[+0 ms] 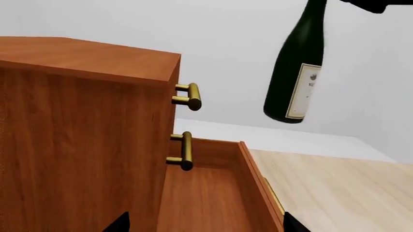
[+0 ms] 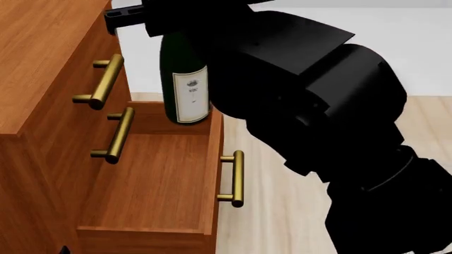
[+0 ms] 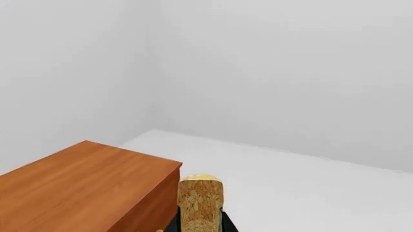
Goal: Put the wine bottle in the bottom drawer of the cabinet.
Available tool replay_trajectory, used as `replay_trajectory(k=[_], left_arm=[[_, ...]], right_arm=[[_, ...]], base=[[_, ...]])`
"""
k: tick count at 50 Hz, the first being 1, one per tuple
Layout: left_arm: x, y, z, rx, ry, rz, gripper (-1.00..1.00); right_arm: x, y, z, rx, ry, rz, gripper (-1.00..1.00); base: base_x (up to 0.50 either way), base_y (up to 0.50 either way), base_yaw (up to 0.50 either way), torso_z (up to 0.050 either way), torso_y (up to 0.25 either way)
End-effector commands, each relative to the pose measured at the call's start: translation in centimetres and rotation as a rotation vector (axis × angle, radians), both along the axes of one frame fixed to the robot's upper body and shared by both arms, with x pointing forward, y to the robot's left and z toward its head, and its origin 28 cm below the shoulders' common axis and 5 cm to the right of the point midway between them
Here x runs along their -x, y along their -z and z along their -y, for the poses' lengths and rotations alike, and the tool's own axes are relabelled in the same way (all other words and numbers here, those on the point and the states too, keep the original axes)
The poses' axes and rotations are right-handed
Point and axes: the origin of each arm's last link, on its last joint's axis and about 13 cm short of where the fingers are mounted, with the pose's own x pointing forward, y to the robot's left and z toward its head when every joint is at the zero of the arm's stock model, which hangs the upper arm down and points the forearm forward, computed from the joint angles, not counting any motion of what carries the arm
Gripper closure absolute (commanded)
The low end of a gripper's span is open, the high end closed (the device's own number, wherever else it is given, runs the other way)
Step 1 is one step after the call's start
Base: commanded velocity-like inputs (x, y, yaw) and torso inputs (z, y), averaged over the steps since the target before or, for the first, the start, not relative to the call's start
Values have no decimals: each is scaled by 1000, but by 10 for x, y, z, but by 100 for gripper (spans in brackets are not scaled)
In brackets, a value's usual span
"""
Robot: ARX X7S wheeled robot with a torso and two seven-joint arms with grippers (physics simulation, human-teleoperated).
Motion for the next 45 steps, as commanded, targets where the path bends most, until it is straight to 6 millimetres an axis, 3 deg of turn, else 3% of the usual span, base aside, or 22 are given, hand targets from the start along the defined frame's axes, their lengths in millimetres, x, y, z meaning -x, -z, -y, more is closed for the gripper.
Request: replay_trajectory(k=[1, 32, 45], left_arm=[[0, 0, 0, 0, 0, -1, -100], [1, 2, -2, 12, -2, 3, -100], [0, 2, -2, 13, -3, 1, -100]], right_arm=[[-8, -8, -5, -34, 26, -31, 100], [-31, -8, -33, -63, 51, -237, 100], [-39, -4, -31, -54, 24, -312, 100]], base=[[0, 0, 0, 0, 0], [0, 0, 0, 0, 1], [0, 0, 0, 1, 1]])
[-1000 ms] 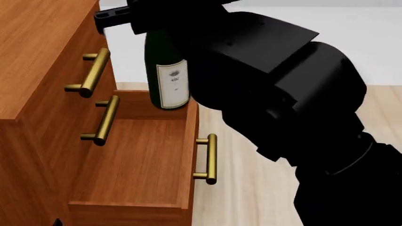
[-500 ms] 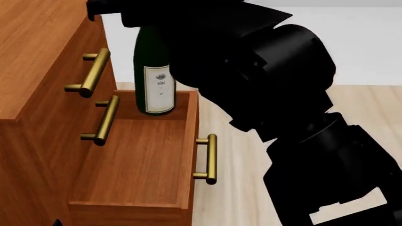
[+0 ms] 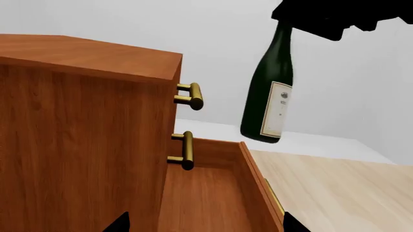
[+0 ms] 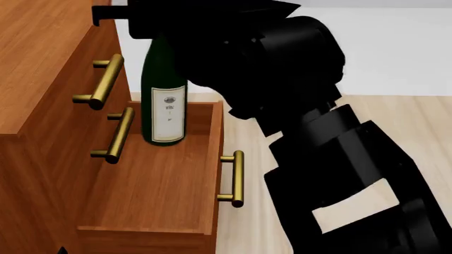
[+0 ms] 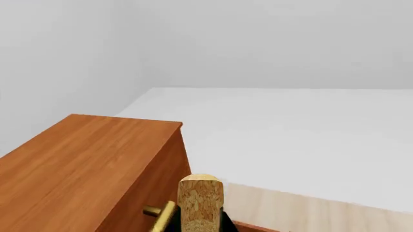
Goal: Put the wine bottle in the bottom drawer of the cabinet.
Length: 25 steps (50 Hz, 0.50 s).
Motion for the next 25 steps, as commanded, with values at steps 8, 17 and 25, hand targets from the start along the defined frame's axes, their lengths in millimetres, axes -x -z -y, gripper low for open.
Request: replay_trajectory(k=[8, 17, 25], left_arm=[[0, 0, 0, 4, 0, 1, -100], [0, 0, 0, 5, 0, 4, -100], [0, 0, 0, 4, 0, 5, -100]], right_arm=[[-9, -3, 0, -25, -34, -72, 100], [-12, -6, -1, -37, -41, -77, 100], [-11, -8, -3, -42, -55, -81, 100]], base=[[0, 0, 0, 0, 1], [0, 0, 0, 0, 0], [0, 0, 0, 0, 1]])
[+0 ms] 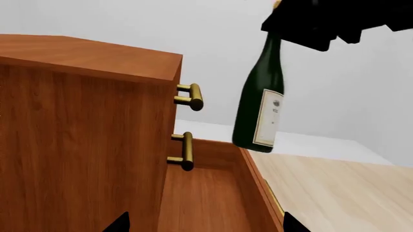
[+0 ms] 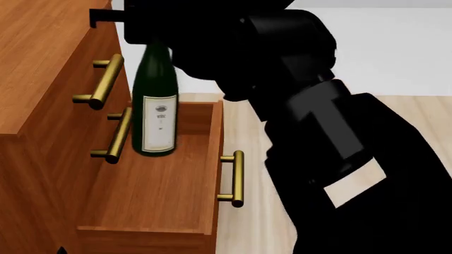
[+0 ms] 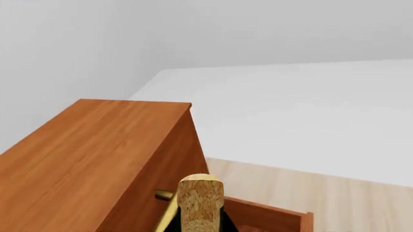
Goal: Put the wine bottle in the bottom drawer of the cabinet.
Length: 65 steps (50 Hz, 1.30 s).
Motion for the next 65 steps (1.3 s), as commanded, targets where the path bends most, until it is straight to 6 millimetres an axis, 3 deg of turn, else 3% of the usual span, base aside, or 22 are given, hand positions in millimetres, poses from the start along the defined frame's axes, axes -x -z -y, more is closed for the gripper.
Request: replay_trajectory(k=[1, 37, 65], left_arm=[[0, 0, 0, -1, 0, 0, -100], [0, 2, 1, -12, 4, 1, -100], [0, 2, 1, -13, 9, 1, -100]], right_arm=[[-1, -9, 0, -10, -10, 21, 100], [-3, 1, -2, 5, -15, -13, 100], [0, 1, -4, 21, -50, -25, 100]], base=[[0, 0, 0, 0, 0], [0, 0, 0, 0, -2], [0, 0, 0, 0, -195]])
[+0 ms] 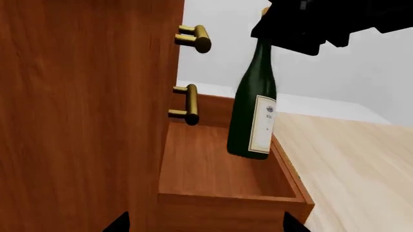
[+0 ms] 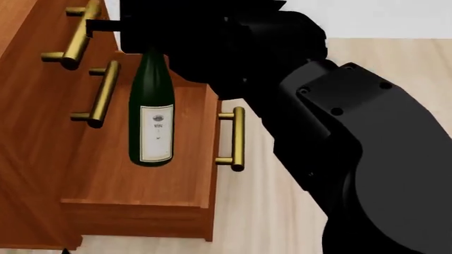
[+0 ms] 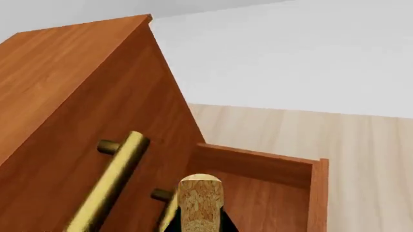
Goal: Put the wine bottle in the bottom drawer of the cabinet.
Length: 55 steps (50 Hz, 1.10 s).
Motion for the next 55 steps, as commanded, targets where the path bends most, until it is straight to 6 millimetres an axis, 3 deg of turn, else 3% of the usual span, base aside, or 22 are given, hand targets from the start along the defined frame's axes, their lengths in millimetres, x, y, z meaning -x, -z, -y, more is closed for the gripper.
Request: replay_trajectory(k=[1, 21, 55], left_arm=[[0, 0, 0, -2, 0, 0, -100], [-1, 0, 0, -1, -10, -5, -100], [-1, 2, 0, 7, -9, -8, -100]], right_arm=[[1, -4, -1, 4, -24, 19, 100], [3, 1, -2, -13, -54, -27, 100], [-1, 20, 2, 13, -32, -81, 100]], base=[[0, 0, 0, 0, -225], [0, 0, 0, 0, -171], [0, 0, 0, 0, 0]])
